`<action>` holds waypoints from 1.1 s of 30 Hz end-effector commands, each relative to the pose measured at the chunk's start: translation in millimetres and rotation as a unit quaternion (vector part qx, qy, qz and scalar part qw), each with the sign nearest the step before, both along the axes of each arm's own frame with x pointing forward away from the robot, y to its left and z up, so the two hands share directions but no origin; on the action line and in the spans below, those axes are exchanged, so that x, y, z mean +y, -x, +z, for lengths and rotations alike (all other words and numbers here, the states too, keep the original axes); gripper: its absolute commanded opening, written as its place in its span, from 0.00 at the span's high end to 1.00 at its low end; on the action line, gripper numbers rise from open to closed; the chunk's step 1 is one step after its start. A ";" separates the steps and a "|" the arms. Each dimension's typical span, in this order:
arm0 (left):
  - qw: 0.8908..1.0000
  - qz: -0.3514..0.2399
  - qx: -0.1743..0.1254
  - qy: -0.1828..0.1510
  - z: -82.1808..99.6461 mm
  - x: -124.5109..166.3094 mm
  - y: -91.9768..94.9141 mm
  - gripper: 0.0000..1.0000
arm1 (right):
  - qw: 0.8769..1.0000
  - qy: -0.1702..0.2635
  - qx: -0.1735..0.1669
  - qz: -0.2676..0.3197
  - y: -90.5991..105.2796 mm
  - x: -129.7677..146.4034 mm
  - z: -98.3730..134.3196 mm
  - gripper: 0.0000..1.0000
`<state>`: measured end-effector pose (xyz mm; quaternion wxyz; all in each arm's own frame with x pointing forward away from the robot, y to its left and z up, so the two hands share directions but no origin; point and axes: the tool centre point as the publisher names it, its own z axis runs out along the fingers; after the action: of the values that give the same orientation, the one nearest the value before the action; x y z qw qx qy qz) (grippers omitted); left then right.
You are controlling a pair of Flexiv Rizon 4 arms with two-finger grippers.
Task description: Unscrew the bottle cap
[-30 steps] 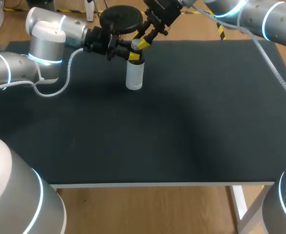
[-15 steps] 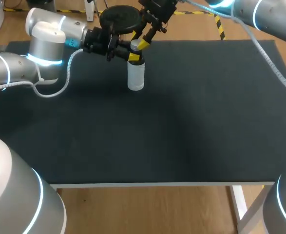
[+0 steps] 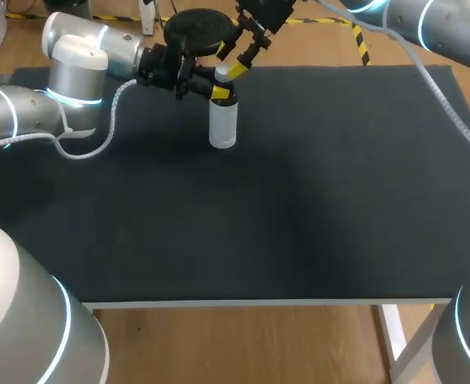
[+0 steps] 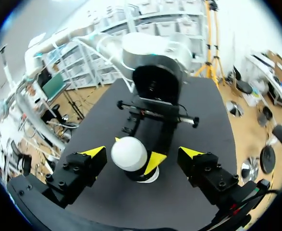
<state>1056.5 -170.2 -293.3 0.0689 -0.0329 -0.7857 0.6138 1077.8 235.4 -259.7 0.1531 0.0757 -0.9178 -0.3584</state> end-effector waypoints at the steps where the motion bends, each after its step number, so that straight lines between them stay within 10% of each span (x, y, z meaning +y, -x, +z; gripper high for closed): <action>1: 1.000 -0.002 0.001 0.000 -1.1 0.1 -1.7 1.00 | 0.997 0.012 -0.044 -0.056 14.5 -1.4 4.5 0.00; 30: 1.000 -0.002 0.001 0.000 -1.1 0.1 -1.7 1.00 | 0.990 0.056 -0.087 -0.097 18.5 0.2 4.4 0.00; 33: 1.000 -0.002 0.001 0.000 -1.1 0.1 -1.7 1.00 | 0.990 0.057 -0.085 -0.095 18.3 0.4 3.3 0.16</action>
<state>1056.5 -170.2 -293.4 0.0690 -0.0329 -0.7858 0.6138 1059.7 236.4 -257.3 0.0435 0.0088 -0.9491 -0.3117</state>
